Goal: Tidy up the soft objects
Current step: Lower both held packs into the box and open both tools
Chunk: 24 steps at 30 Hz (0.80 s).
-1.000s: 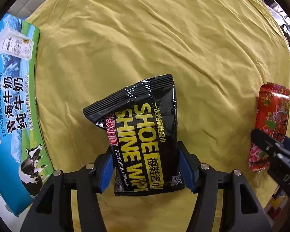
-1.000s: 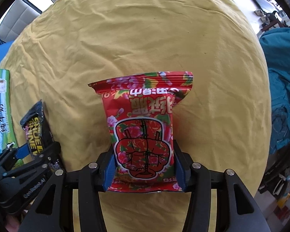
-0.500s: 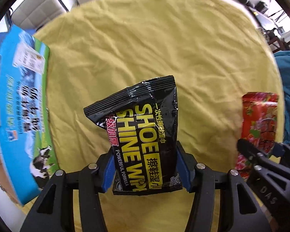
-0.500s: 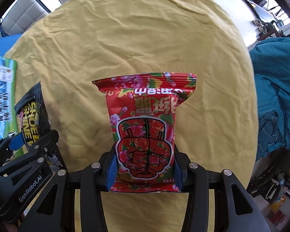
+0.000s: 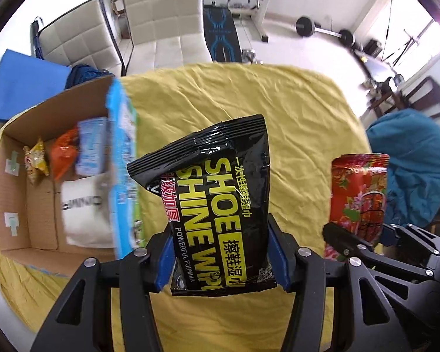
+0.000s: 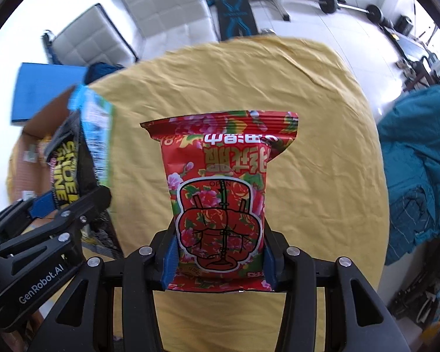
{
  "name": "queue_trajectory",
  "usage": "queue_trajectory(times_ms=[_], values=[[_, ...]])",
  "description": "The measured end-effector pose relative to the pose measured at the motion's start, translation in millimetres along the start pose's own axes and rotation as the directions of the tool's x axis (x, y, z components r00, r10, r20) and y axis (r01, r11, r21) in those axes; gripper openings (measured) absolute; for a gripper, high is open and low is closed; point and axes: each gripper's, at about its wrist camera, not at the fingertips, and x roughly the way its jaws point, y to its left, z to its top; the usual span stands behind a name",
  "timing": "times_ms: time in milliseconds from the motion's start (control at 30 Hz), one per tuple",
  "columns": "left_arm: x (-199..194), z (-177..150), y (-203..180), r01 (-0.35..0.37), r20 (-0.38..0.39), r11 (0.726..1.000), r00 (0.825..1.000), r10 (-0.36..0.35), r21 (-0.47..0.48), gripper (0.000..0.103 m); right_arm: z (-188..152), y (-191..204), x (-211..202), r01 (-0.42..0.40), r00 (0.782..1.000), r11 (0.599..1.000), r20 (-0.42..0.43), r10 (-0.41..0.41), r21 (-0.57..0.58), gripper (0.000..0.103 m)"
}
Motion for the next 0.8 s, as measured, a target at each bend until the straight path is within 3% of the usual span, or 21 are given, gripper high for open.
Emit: queue_trajectory(times_ms=[167,367,633,800], values=[[-38,-7,64,0.049,0.030,0.998,0.998,-0.048,-0.048,0.052,-1,66,-33,-0.058,0.997,0.997,0.042,0.060,-0.053,0.049],[-60,-14,159,0.046,0.024,0.993,0.999,-0.044,-0.106,0.052,-3,157,-34,-0.144,0.989,0.983,0.024,0.148,-0.115,0.049],[-47,-2,279,-0.058,-0.057,0.994,0.997,0.053,-0.097,0.052,-2,275,40,-0.225,0.972,0.959,-0.107,0.209,-0.170,0.049],[0,11,328,-0.032,-0.175,0.992,0.985,0.010,-0.122,0.052,2,315,99,-0.245,0.960,0.957,-0.180,0.216,-0.155,0.049]])
